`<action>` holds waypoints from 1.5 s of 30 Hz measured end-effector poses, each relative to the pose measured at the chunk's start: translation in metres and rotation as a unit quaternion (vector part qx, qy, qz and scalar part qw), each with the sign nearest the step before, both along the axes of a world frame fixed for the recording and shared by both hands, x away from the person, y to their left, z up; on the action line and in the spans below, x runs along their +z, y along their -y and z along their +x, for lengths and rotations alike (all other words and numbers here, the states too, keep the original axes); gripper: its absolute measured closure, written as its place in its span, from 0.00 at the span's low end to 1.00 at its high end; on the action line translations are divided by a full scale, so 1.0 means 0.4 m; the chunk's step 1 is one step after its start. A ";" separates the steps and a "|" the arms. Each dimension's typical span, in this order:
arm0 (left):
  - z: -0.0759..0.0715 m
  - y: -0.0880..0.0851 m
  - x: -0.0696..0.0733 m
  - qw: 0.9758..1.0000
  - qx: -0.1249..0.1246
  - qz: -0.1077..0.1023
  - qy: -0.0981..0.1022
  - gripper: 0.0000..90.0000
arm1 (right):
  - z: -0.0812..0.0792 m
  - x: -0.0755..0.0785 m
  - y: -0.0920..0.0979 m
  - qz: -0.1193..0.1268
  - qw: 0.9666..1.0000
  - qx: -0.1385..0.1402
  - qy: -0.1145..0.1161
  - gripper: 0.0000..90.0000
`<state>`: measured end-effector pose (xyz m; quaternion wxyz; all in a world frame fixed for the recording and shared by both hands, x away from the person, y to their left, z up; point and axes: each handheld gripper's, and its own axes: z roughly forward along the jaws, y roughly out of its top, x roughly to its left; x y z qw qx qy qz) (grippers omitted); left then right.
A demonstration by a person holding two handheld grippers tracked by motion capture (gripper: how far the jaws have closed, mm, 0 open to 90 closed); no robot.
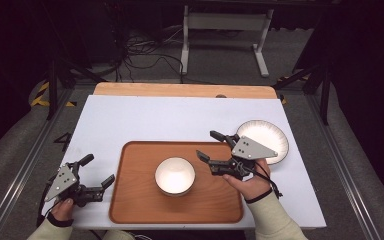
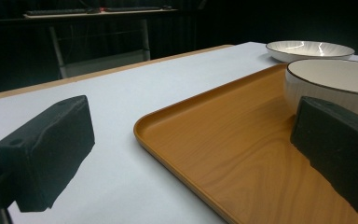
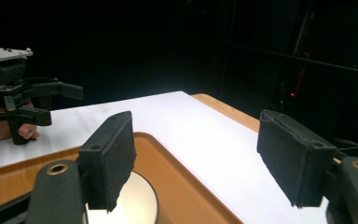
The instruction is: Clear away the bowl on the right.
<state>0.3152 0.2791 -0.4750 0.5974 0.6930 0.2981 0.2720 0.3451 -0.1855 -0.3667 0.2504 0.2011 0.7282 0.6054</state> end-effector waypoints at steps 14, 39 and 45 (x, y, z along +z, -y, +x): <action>0.000 0.000 0.000 1.000 0.000 0.000 0.000 0.00 | -0.015 0.001 0.079 0.004 0.999 -0.034 0.004 0.28; 0.000 0.000 0.000 1.000 0.001 0.000 0.000 0.00 | -0.040 -0.029 0.215 0.020 0.995 -0.102 0.011 0.24; 0.000 -0.001 0.001 1.000 0.000 0.002 -0.001 0.00 | -0.043 -0.056 0.244 0.025 0.992 -0.121 0.002 0.22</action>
